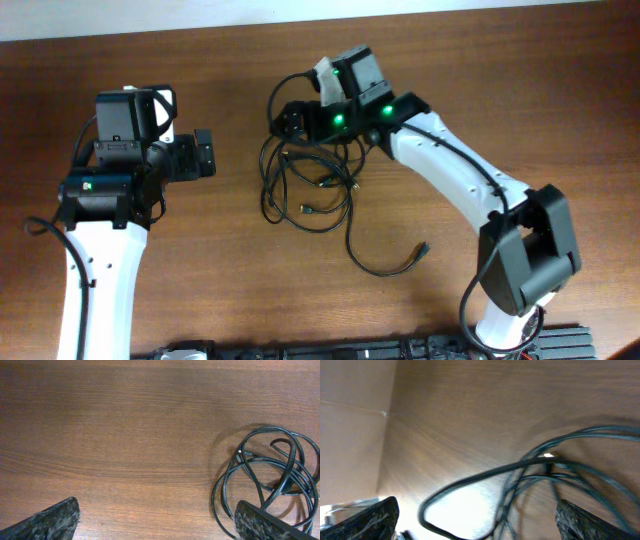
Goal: Untangle cables
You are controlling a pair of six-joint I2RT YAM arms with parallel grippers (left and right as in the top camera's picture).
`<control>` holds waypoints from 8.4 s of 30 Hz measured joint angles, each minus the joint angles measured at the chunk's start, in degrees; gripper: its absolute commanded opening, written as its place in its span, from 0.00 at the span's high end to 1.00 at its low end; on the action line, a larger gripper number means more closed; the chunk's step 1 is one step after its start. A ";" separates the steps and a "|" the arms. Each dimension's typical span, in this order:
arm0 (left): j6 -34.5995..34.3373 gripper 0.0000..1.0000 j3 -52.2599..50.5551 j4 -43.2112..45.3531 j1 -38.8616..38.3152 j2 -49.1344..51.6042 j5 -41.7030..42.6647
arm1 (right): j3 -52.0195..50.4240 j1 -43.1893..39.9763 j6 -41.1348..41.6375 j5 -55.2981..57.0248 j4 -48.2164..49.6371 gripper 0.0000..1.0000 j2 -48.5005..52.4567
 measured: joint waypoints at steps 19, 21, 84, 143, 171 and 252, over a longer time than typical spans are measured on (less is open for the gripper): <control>0.02 0.01 0.00 0.02 0.00 0.00 -0.02 | -0.04 5.29 21.00 0.94 11.10 0.96 7.82; 0.00 0.01 0.00 0.02 0.00 0.00 -0.02 | -0.04 5.29 20.87 0.94 12.31 0.96 7.82; 0.02 0.01 0.00 0.00 0.00 0.00 -0.02 | 0.04 -70.38 -4.55 27.36 -8.94 0.96 -31.78; 0.00 0.01 0.00 0.00 0.00 0.00 -0.02 | 0.07 -64.26 -27.78 1.38 -32.76 0.01 -28.96; 0.02 0.01 0.00 0.02 0.00 0.00 -0.02 | 0.07 -7.17 -30.36 1.60 -28.85 0.01 2.56; 0.02 0.01 0.00 0.00 0.00 0.00 0.00 | 48.39 1.20 -30.53 27.15 -47.89 0.96 -11.06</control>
